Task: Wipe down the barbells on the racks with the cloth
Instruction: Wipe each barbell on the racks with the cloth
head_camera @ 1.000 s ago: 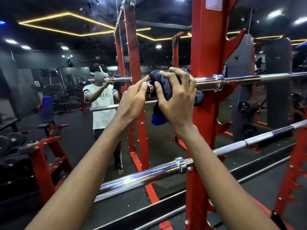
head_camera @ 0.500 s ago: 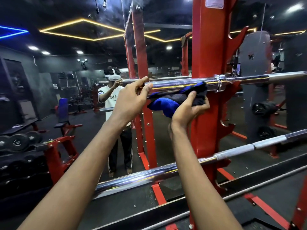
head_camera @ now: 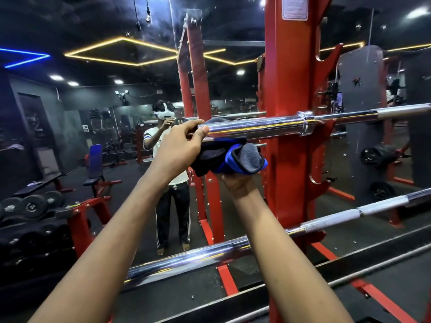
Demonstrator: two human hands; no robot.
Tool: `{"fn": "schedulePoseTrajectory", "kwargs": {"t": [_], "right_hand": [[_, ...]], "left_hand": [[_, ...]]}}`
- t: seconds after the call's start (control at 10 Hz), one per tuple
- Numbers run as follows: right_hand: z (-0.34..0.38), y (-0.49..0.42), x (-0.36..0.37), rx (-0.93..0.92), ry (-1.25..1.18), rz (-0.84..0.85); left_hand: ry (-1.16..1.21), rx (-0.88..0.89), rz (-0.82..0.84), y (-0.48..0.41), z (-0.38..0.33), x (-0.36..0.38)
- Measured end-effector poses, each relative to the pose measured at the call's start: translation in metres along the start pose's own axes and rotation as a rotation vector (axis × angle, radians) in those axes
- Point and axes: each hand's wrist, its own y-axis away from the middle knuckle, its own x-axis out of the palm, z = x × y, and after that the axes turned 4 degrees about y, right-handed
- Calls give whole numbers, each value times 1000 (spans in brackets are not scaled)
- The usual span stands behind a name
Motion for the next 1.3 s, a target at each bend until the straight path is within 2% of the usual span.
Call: {"fn": "schedulePoseTrajectory", "kwargs": {"t": [0.1, 0.2, 0.3, 0.4, 0.5, 0.6, 0.7, 0.8, 0.9, 1.0, 1.2, 1.3], "right_hand": [[-6, -24, -7, 30, -206, 132], [3, -32, -4, -16, -211, -39], [10, -28, -8, -251, -46, -393], [11, -19, -11, -553, 289, -702], [16, -14, -16, -954, 719, -783], [22, -10, -23, -1103, 985, -746], [62, -17, -38, -1186, 1270, -672], [94, -23, -48, -1126, 1356, -723], [103, -23, -49, -987, 1515, -711], [96, -19, -55, -1017, 1635, -610], [121, -21, -68, -1036, 1716, -656], [136, -16, -64, -960, 1869, -502]], "left_hand": [[-21, 13, 45, 1, 0, 10], [-29, 17, 52, 1, -1, 17], [-34, 53, 11, 1, -4, 21], [-2, 46, 28, 0, -7, 19], [-17, 46, 37, -1, -9, 20], [-88, 136, -47, 1, -13, 26], [-211, 267, -108, -1, -25, 41], [-339, 306, -93, -7, -33, 52], [-465, 348, -97, -16, -41, 65], [-529, 372, -109, -19, -47, 70], [-646, 365, -101, -29, -60, 82], [-624, 416, -44, -35, -70, 98]]}}
